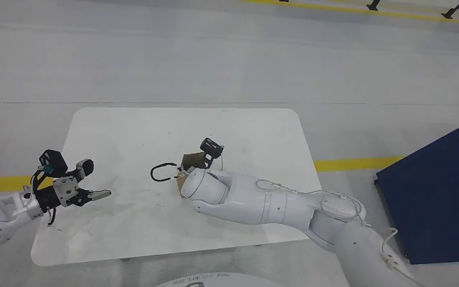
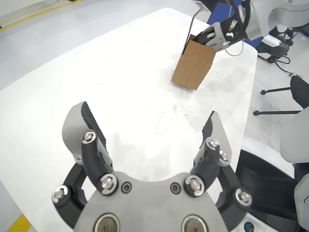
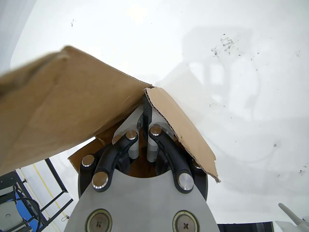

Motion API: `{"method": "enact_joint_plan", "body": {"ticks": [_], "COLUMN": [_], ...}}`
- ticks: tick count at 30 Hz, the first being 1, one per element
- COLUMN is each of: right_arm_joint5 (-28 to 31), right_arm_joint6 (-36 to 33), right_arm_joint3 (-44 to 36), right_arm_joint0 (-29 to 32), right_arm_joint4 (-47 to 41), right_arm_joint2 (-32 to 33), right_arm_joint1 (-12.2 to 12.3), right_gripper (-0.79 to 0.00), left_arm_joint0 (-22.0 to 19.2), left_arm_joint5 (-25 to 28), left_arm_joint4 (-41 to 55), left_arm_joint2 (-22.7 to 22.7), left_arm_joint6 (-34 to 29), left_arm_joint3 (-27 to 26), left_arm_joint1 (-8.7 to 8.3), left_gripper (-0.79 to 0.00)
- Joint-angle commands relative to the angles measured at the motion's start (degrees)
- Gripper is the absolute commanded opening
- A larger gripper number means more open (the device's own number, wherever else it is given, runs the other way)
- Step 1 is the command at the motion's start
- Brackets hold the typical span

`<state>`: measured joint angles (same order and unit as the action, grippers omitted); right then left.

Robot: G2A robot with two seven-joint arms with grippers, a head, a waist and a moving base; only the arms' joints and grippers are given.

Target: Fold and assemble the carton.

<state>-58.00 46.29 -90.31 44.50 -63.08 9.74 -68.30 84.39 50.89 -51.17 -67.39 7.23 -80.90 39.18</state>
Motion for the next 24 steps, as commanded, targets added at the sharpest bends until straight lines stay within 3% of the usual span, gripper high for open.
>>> {"method": "enact_joint_plan", "body": {"ticks": [1, 7, 21, 24], "right_arm_joint5": [0.0, 0.0, 0.0, 0.9], "right_arm_joint6": [0.0, -2.6, -2.6, 0.9], "right_arm_joint3": [0.0, -1.2, -1.2, -0.9], "right_arm_joint0": [0.0, 0.0, 0.0, 1.1], "right_arm_joint4": [0.0, -4.3, -4.3, 2.8], "right_arm_joint2": [0.0, 0.0, 0.0, 0.0], "right_arm_joint1": [0.0, -0.7, -0.7, -0.2], "right_gripper": [-0.785, -0.785, -0.785, -0.785], "left_arm_joint0": [0.0, 0.0, 0.0, 0.0], "left_arm_joint5": [0.0, 0.0, 0.0, 0.0], "left_arm_joint4": [0.0, 0.0, 0.0, 0.0], "left_arm_joint2": [0.0, 0.0, 0.0, 0.0], "left_arm_joint6": [0.0, 0.0, 0.0, 0.0], "left_arm_joint3": [0.0, 0.0, 0.0, 0.0], "left_arm_joint1": [0.0, 0.0, 0.0, 0.0], "left_gripper": [0.0, 0.0, 0.0, 0.0]}}
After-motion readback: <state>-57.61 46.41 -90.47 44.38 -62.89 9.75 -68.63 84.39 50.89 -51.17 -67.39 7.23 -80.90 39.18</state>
